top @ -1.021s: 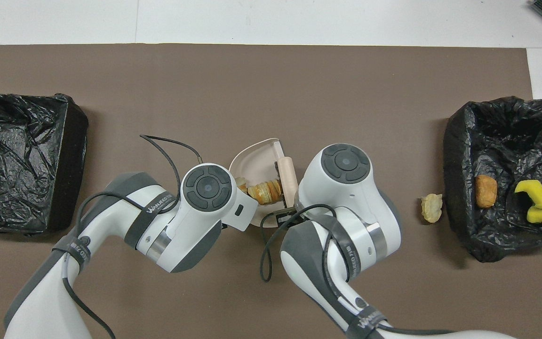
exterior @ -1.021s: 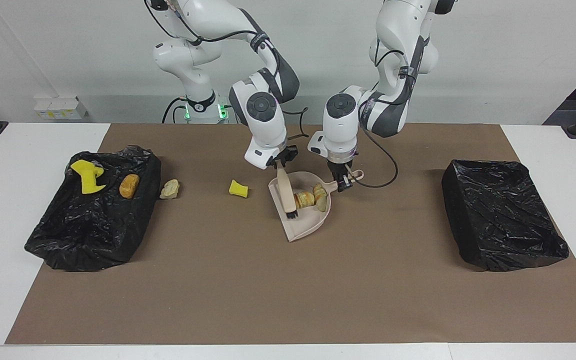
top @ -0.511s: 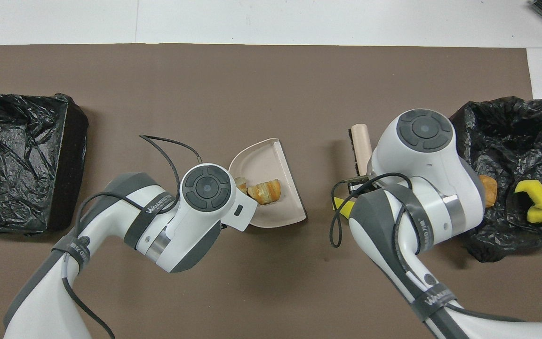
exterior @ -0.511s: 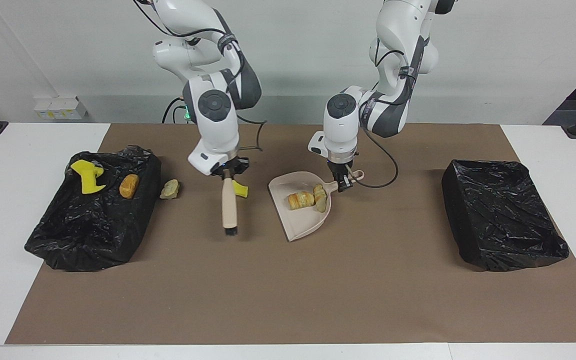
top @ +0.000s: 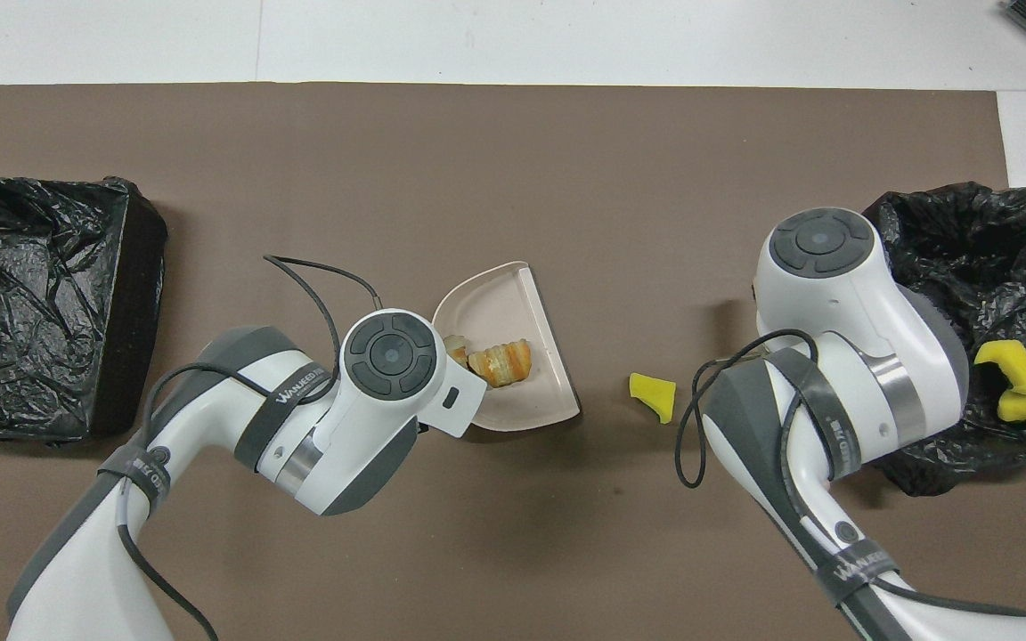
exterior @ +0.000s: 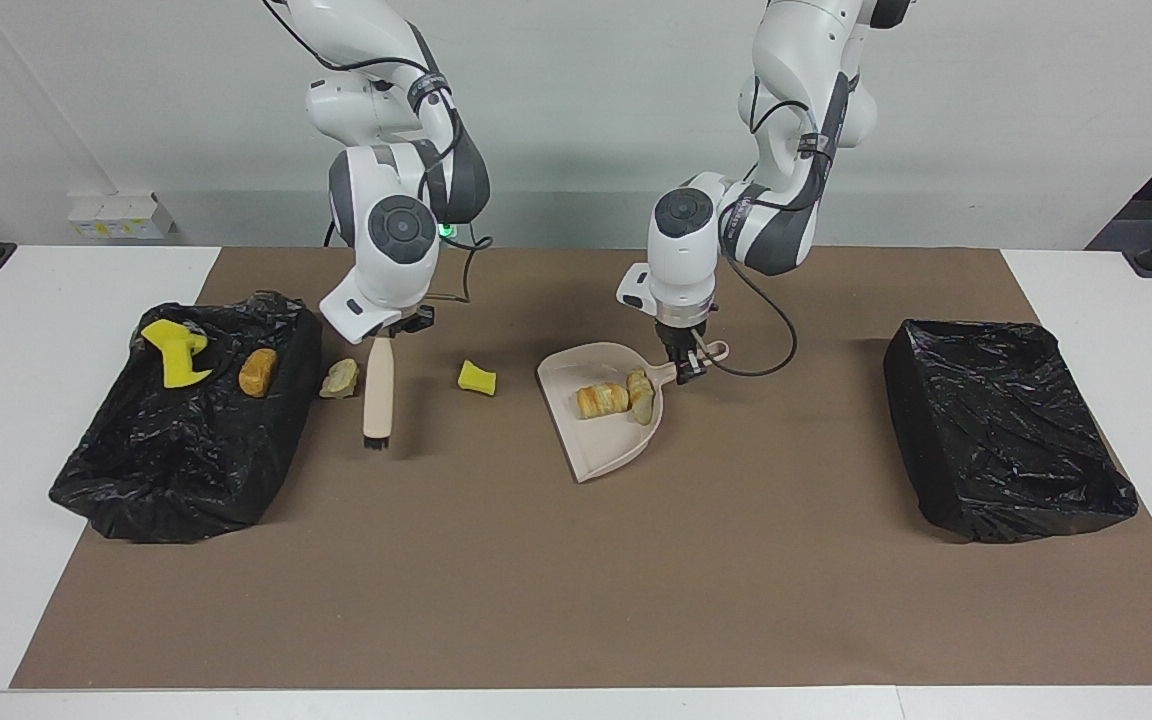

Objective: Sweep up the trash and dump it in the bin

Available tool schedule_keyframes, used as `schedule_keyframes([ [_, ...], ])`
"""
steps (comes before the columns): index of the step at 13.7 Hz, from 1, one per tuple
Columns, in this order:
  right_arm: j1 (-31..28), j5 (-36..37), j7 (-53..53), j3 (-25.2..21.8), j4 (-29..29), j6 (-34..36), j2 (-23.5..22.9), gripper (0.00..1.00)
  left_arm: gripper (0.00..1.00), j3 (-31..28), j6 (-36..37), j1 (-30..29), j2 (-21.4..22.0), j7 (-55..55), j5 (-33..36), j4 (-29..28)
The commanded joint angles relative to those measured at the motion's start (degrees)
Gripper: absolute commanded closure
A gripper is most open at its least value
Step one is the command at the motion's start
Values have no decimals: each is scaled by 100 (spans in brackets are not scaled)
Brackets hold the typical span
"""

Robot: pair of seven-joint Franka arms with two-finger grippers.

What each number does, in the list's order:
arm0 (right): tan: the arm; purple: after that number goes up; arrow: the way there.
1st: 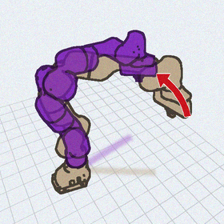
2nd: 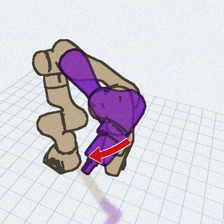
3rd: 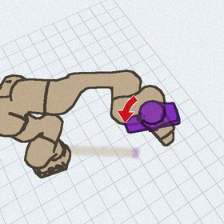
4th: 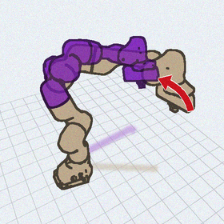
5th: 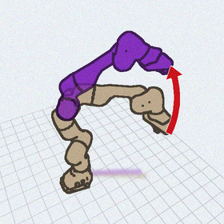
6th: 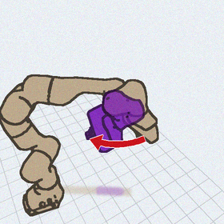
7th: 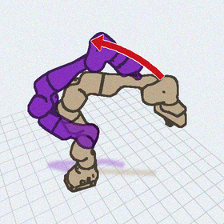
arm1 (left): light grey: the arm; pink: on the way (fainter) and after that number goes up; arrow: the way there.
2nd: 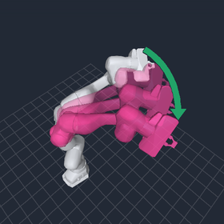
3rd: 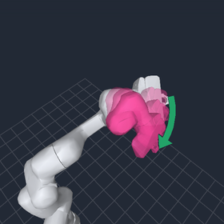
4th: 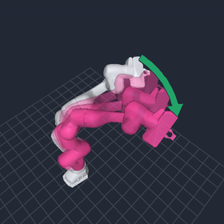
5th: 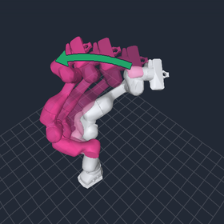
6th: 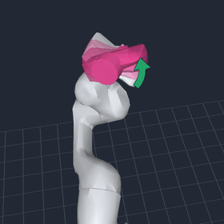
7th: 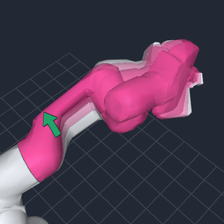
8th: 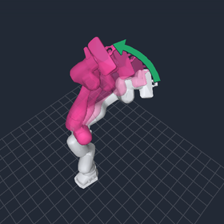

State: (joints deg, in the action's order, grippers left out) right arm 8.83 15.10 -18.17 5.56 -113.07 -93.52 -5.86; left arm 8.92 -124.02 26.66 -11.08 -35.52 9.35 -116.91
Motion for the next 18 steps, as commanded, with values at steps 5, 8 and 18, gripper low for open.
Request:
schedule_keyframes([
  [5, -557, 520, -425, 77, -1523, -384, 998, 100, 100, -39, -201, -3, 255, -122, -21, -429],
  [8, -742, 529, -538, 85, -2032, -833, 1157, 100, 100, -39, -228, -3, 255, -131, -21, -447],
  [18, 215, -1508, -723, 121, -1623, -2362, 482, 100, 100, -39, -236, -3, 255, -131, -21, -456],
])
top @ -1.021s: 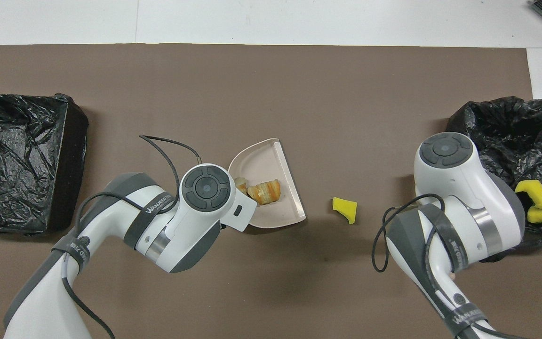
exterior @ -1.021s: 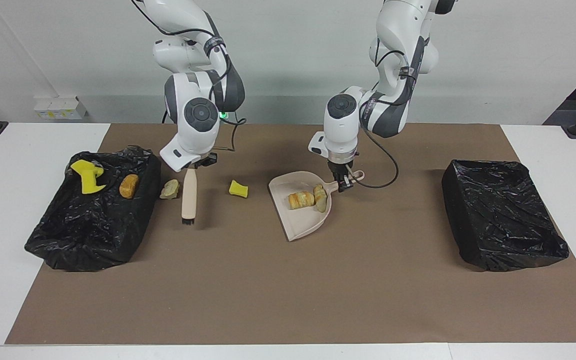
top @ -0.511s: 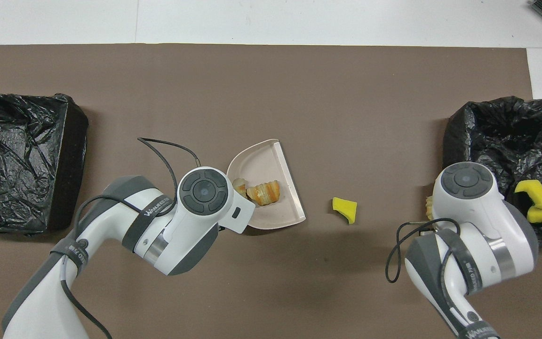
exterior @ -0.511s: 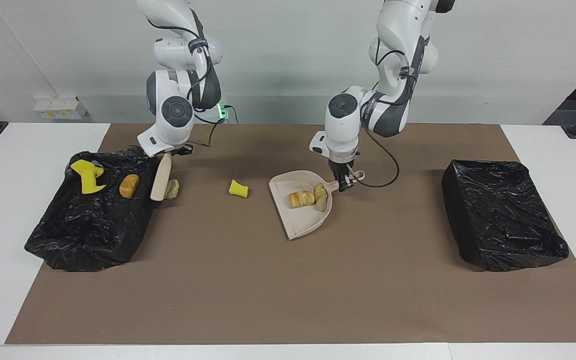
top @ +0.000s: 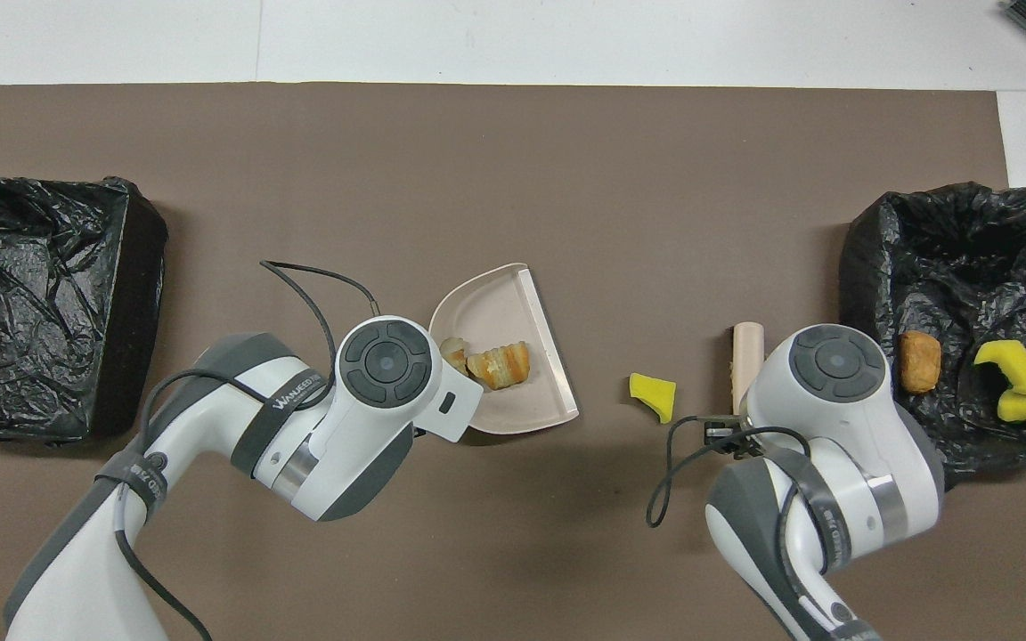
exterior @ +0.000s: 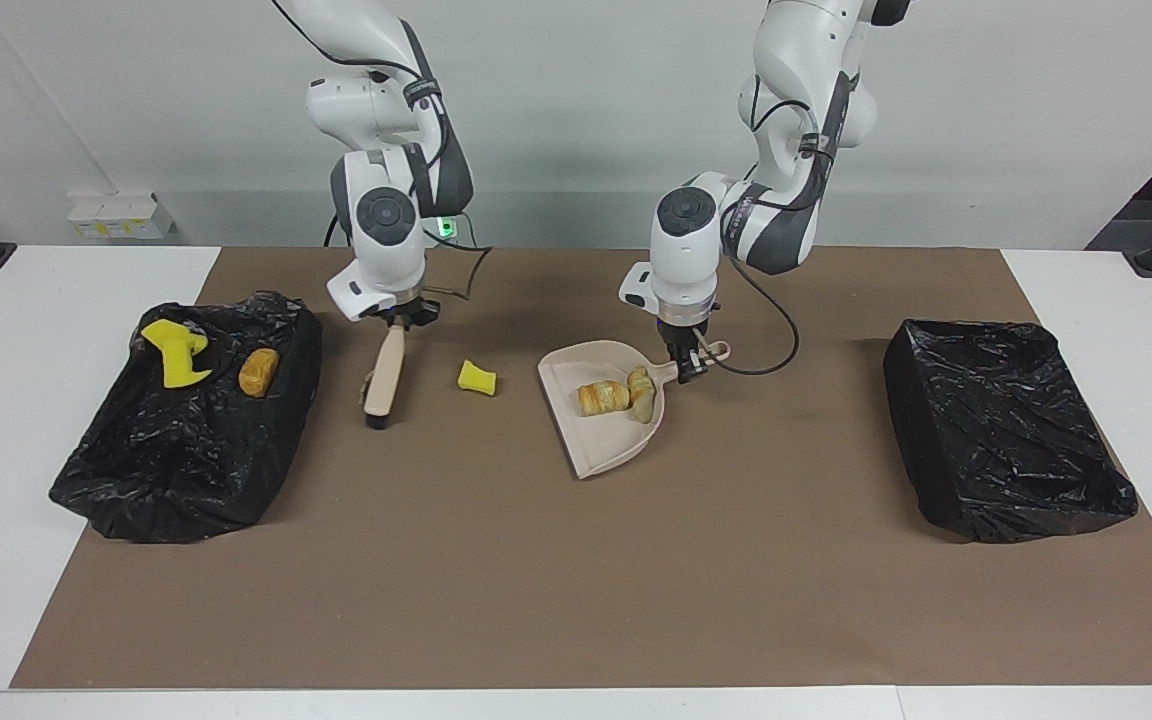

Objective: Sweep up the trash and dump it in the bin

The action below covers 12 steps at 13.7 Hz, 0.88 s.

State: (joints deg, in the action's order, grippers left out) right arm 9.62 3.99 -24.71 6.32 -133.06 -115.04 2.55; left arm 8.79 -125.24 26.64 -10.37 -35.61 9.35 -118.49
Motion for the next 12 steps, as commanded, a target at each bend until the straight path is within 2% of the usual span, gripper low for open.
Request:
schedule_keyframes([
  [1, 189, -581, -69, 44, 551, -256, -473, 100, 100, -27, -115, -1, 184, -122, -21, -298],
  [3, 381, -907, -34, 97, 781, -387, -588, 100, 100, -27, -115, -9, 184, -122, -21, -298],
  [5, 610, -882, 1, 97, 1245, -239, -720, 100, 100, -27, -115, -1, 184, -122, -21, -298],
  [7, 541, -821, -7, 88, 1580, 76, -738, 100, 100, -27, -106, -1, 185, -122, -21, -298],
  [10, 331, -812, -77, 35, 1538, 700, -300, 100, 100, -53, -18, 61, 202, -113, 31, -281],
  [12, 199, -812, -156, 27, 1162, 816, -45, 100, 100, -62, 78, 70, 202, -105, 407, -237],
])
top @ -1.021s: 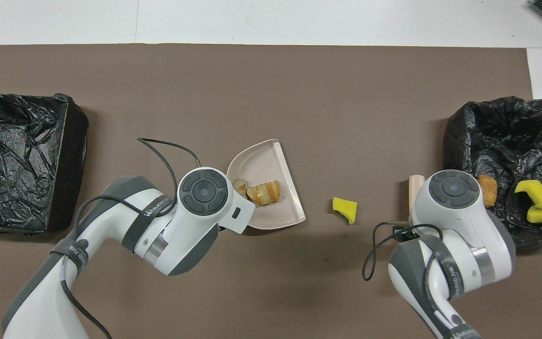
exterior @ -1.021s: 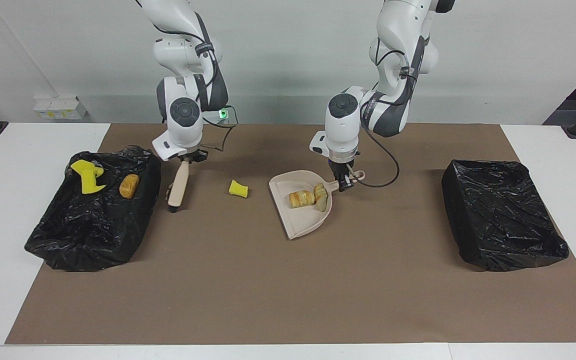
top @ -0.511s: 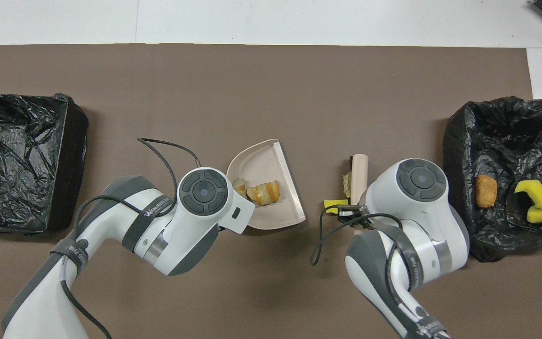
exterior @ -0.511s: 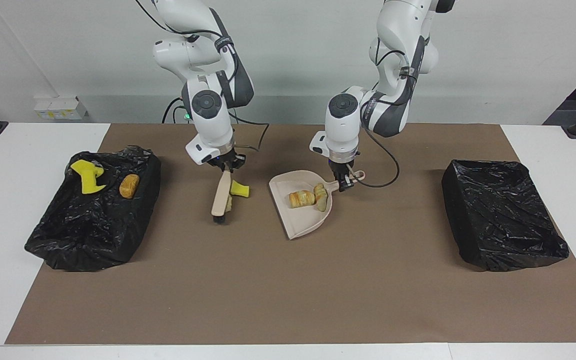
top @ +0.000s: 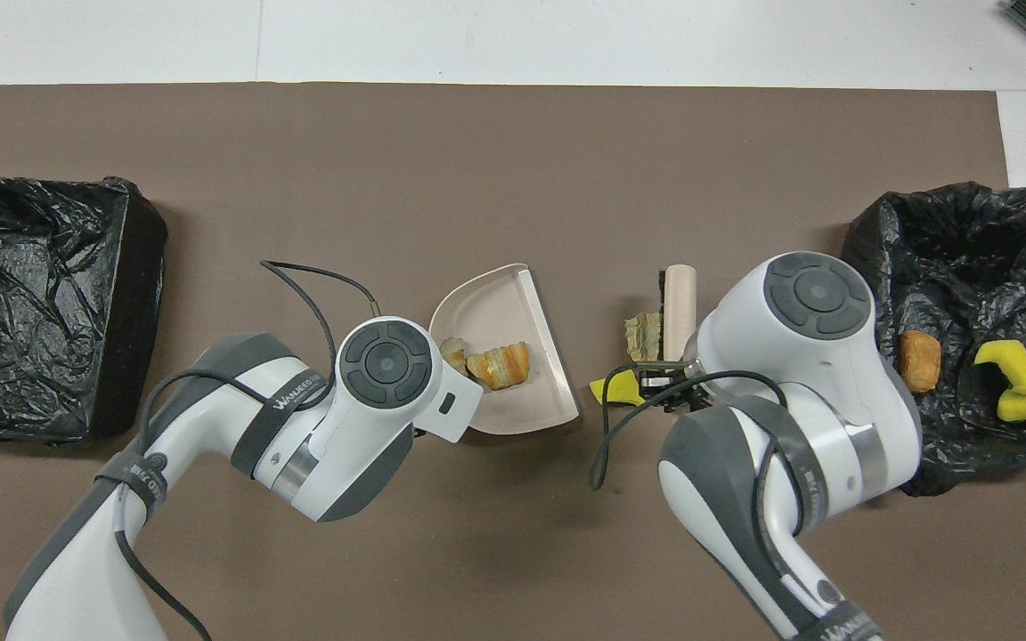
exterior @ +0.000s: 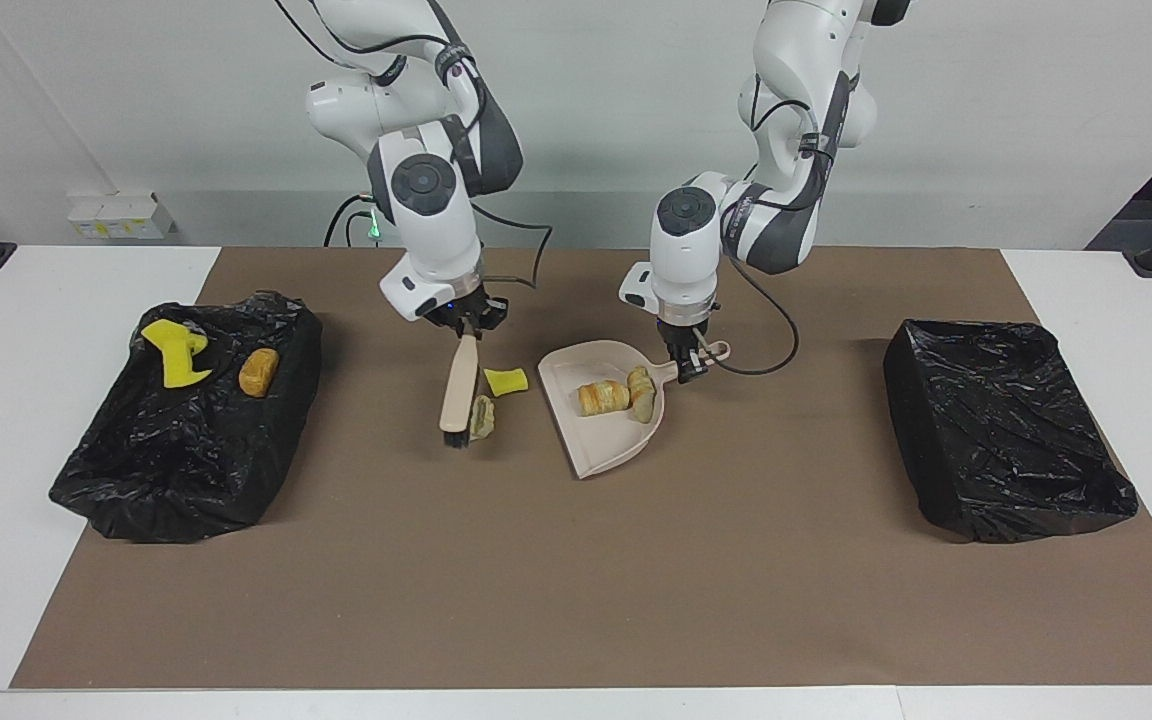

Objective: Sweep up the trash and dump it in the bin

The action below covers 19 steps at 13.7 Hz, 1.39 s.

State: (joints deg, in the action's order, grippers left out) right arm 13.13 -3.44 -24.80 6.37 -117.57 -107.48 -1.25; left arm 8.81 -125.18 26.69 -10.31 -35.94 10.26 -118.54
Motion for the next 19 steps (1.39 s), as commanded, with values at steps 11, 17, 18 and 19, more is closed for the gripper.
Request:
schedule_keyframes([
  [11, 154, -506, -1053, 92, -1647, -1371, 320, 100, 100, -55, 1021, 283, 398, 34, 1022, -248],
  [17, 945, -640, -844, 110, -909, -1882, -560, 100, 100, -46, 1004, 293, 398, 183, 1022, -283],
  [18, 1068, -823, -503, 136, -856, -1856, -560, 100, 100, -46, 978, 293, 398, 201, 1022, -283],
  [19, 1086, -1234, 310, 136, -855, -1830, -560, 100, 100, -46, 969, 284, 398, 201, 1022, -292],
])
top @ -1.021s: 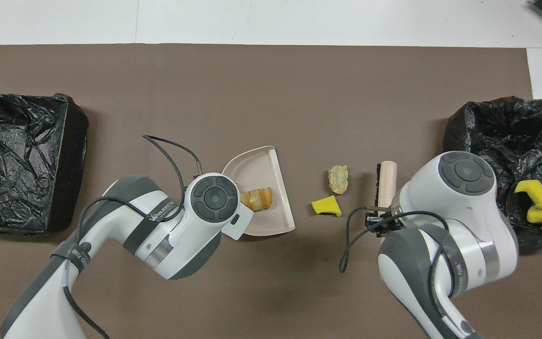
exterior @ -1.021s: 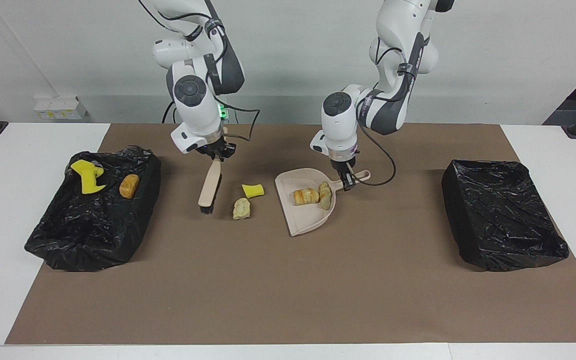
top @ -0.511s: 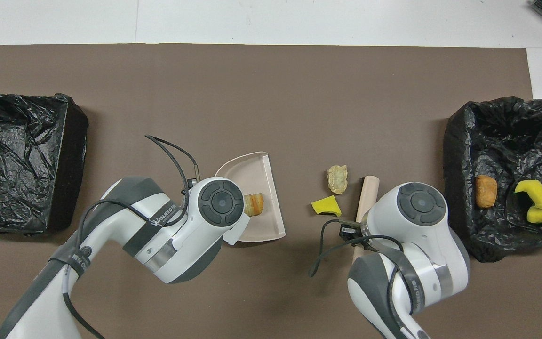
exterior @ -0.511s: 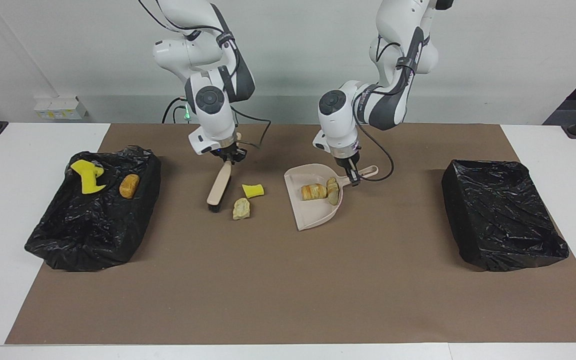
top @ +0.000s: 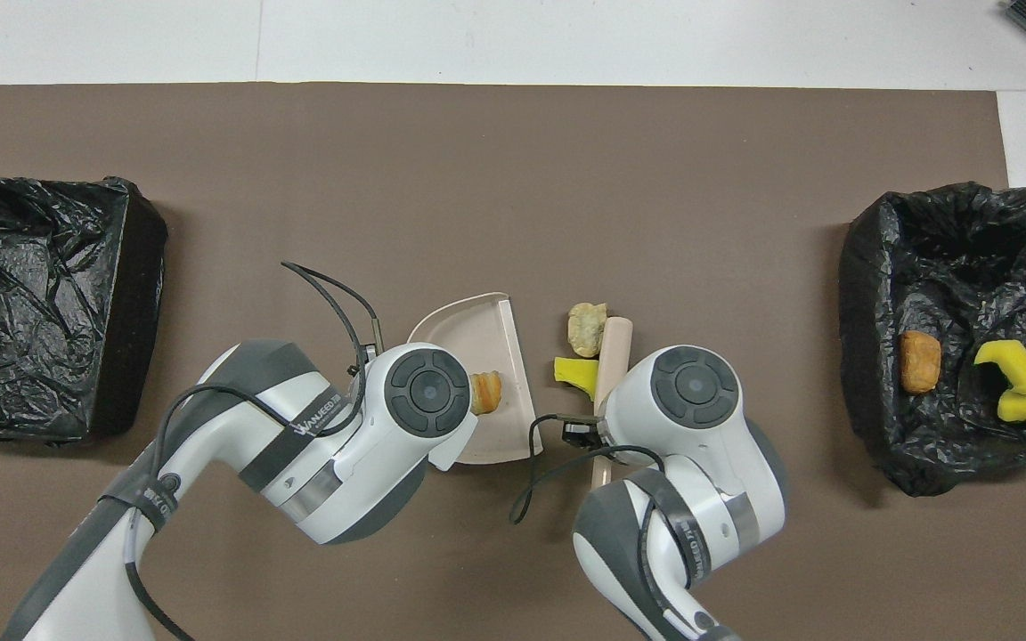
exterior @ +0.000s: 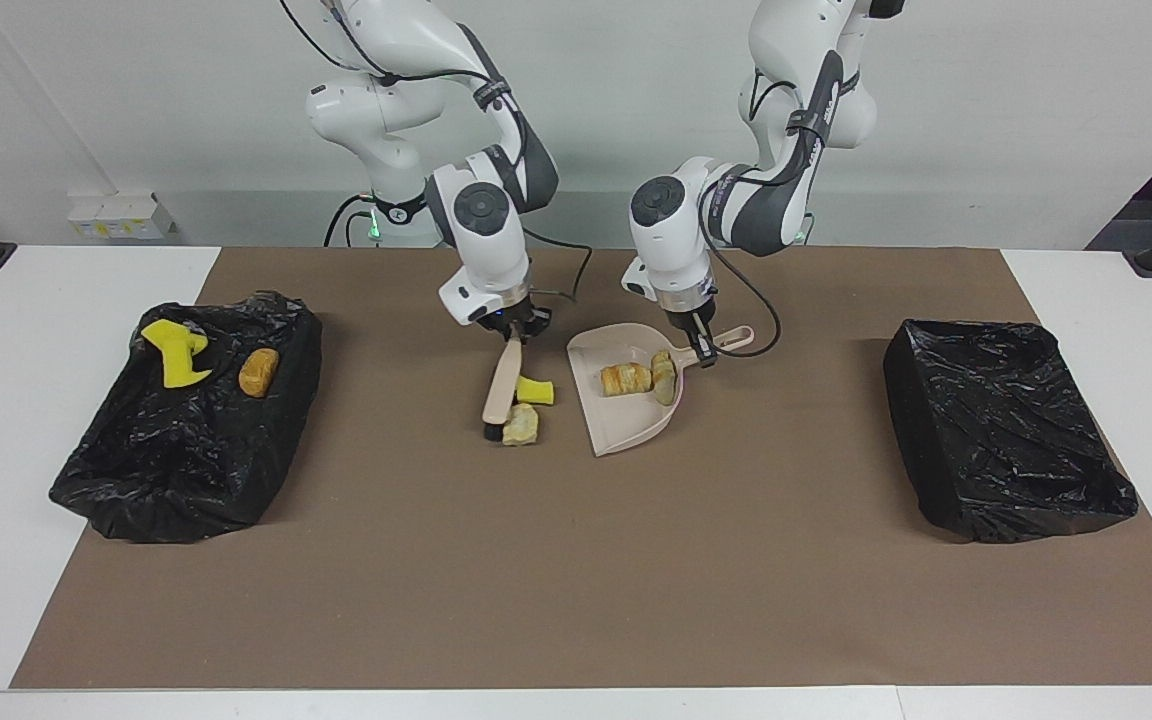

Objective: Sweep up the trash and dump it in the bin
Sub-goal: 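Sweep the yellow sponge and chunks into the dustpan with the right gripper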

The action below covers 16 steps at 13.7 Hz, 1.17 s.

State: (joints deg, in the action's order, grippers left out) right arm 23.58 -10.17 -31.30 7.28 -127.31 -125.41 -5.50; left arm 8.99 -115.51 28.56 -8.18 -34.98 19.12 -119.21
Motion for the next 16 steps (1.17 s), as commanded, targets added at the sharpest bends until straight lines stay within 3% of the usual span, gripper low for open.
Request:
schedule_keyframes([
  [1, 76, -991, 1707, 45, 119, -10, -119, 100, 100, -65, 2, 88, 194, 105, 136, -234],
  [5, 94, -2135, 2829, 177, 180, 43, -101, 100, 100, -56, -42, 71, 194, 114, 136, -243],
  [7, 24, -2156, 3085, 151, 207, 384, -5, 100, 100, -56, -42, 53, 194, 114, 136, -251],
  [10, -528, -1561, 3516, 124, 417, 1533, 320, 100, 100, -56, -51, 44, 194, 114, 136, -251],
  [13, -679, -725, 3455, 98, 1031, 2764, 444, 100, 100, -56, -103, 44, 194, 114, 127, -269],
  [14, -775, -532, 3455, 107, 1120, 2951, 444, 100, 100, -47, -104, 36, 194, 123, 127, -278],
  [16, -785, -40, 3481, 142, 1025, 2647, 479, 100, 100, -56, -139, 36, 194, 114, 127, -287],
])
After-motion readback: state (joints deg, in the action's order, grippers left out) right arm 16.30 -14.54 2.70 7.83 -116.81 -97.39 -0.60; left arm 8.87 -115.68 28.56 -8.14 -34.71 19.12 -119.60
